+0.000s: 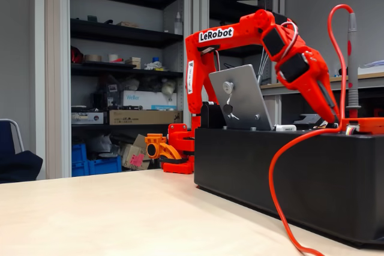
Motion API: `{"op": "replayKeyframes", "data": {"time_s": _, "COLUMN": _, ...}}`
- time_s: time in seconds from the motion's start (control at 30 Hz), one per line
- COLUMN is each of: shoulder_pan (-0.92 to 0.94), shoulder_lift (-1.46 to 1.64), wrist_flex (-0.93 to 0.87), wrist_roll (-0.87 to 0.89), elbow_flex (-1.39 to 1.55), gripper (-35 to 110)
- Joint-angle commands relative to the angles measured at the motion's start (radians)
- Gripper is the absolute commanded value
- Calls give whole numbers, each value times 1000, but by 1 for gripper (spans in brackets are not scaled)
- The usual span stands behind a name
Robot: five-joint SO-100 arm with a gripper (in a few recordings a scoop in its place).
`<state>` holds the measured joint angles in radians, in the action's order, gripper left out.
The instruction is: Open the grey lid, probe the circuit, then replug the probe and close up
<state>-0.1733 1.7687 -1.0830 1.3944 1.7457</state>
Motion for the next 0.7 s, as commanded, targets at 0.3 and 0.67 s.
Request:
{"op": "replayKeyframes", "data": {"time_s": 0.3, "shoulder_pan": 97, "shoulder_lift": 15, "wrist_flex": -391, "wrist_roll": -178, "elbow_flex": -465, "gripper": 0}}
{"op": "replayKeyframes", "data": {"time_s": 0.67, "shoulder_pan": 368, "shoulder_lift": 104, "wrist_flex": -324, "wrist_roll": -558, "elbow_flex": -453, "gripper": 0}}
